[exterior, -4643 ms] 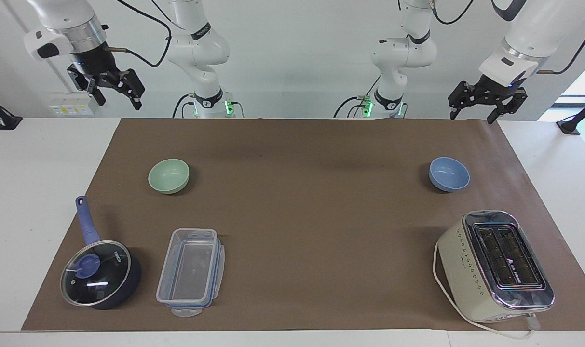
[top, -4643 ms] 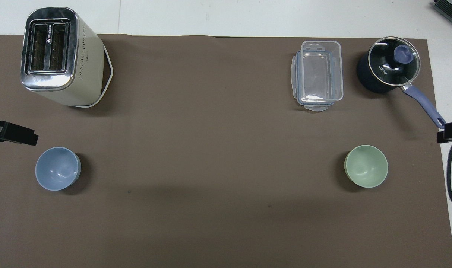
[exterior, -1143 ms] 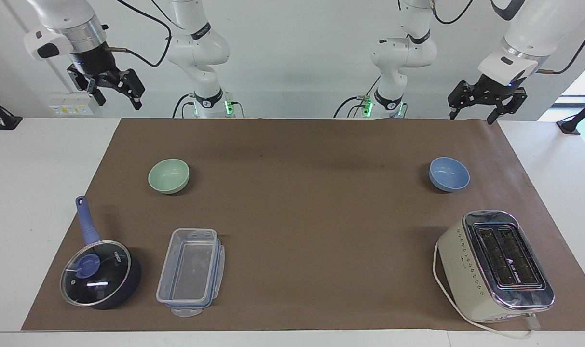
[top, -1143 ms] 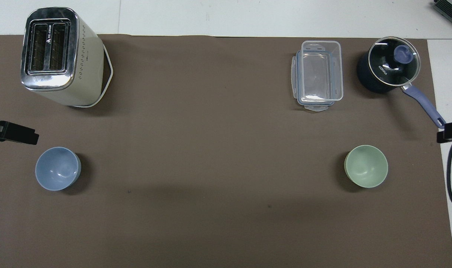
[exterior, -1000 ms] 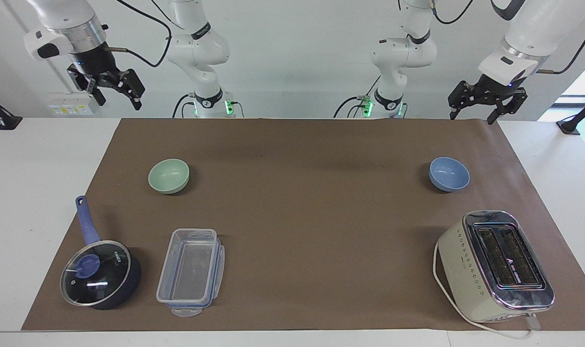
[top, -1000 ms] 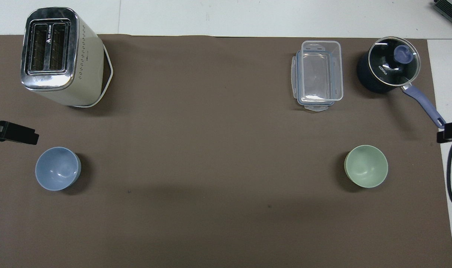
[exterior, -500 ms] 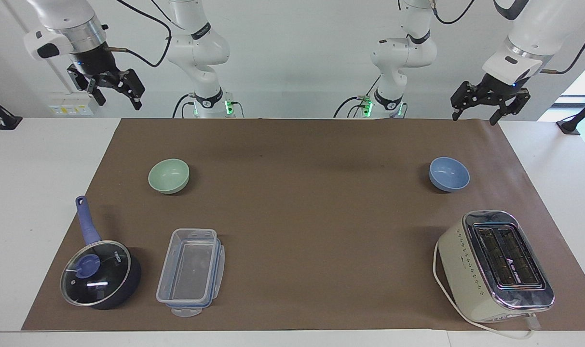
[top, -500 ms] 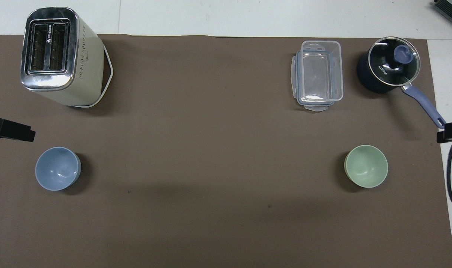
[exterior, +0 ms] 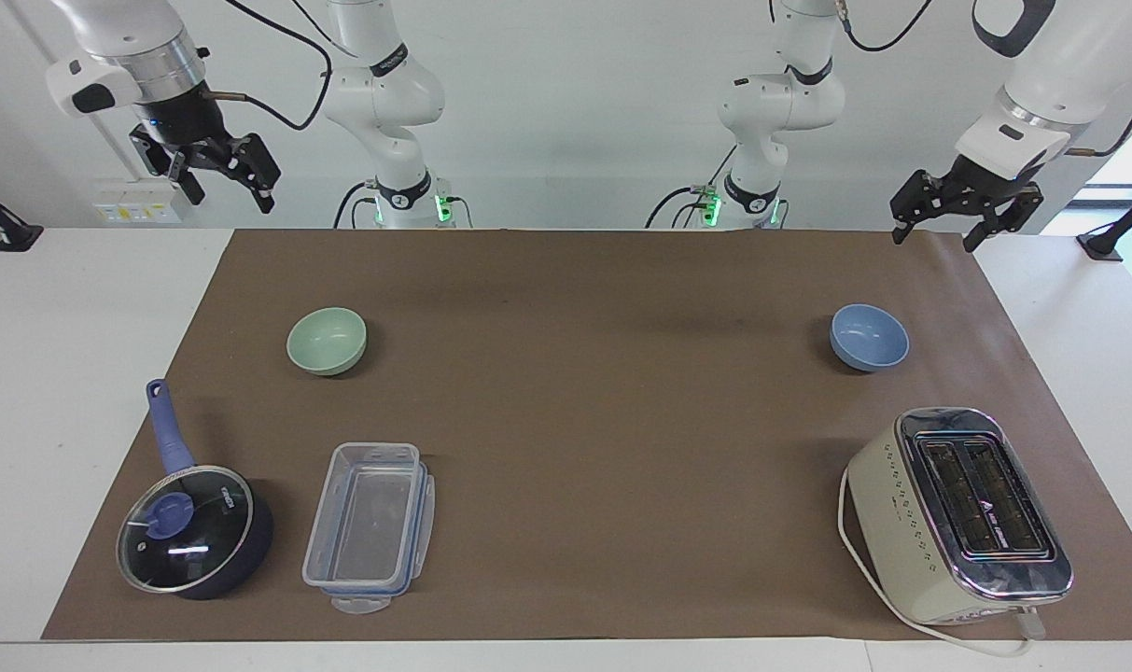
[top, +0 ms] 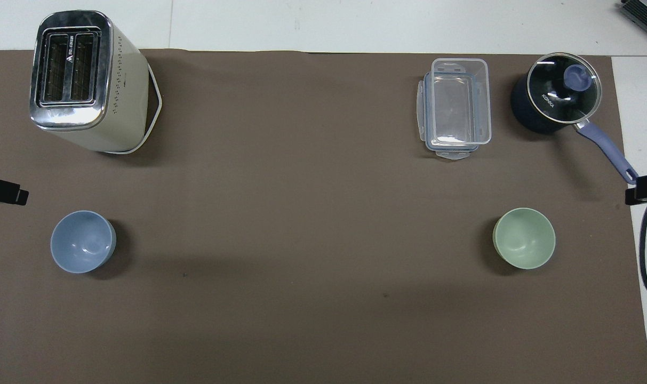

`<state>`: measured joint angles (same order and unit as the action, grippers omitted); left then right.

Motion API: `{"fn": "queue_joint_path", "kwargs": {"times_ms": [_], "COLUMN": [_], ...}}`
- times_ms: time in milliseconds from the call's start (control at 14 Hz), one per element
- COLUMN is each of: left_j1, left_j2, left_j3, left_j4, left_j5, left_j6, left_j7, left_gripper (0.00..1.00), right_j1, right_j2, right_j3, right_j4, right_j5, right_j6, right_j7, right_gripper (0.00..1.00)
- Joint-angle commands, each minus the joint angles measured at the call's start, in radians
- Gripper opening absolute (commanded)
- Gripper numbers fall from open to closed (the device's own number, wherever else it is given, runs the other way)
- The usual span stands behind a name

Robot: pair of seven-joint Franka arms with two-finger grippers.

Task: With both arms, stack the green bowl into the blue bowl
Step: 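Move the left gripper to the blue bowl rim and grasp it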

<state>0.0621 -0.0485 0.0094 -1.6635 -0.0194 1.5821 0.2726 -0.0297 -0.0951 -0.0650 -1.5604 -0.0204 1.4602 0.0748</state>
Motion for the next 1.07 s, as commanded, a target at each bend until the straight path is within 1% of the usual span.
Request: {"fn": "queue_joint_path", "kwargs": {"times_ms": [0, 571, 786, 1000], "left_j1": [0.041, 0.123, 0.165, 0.174], "left_j2": [-0.024, -0.019, -0.010, 0.002], "left_j3": [-0.005, -0.005, -0.005, -0.005], "left_j4": [-0.091, -0.266, -0.335, -0.372], "left_j5": [-0.013, -0.028, -0.063, -0.083], "left_j6": [0.084, 0.280, 0.361, 0.406], "left_j7": [0.051, 0.131, 0.189, 0.223], "left_gripper": [1.00, 1.00, 1.00, 1.00], "right_j1": [-0.007, -0.007, -0.007, -0.007], "right_j2": [-0.011, -0.011, -0.011, -0.011], "right_j3": [0.002, 0.002, 0.002, 0.002], "right_j4": [-0.007, -0.007, -0.007, -0.009], "right_j5": [0.002, 0.002, 0.002, 0.002], "right_j6": [-0.004, -0.004, -0.006, -0.006], "right_j7": [-0.023, -0.023, -0.023, -0.023], "right_gripper": [1.00, 1.00, 1.00, 1.00]}}
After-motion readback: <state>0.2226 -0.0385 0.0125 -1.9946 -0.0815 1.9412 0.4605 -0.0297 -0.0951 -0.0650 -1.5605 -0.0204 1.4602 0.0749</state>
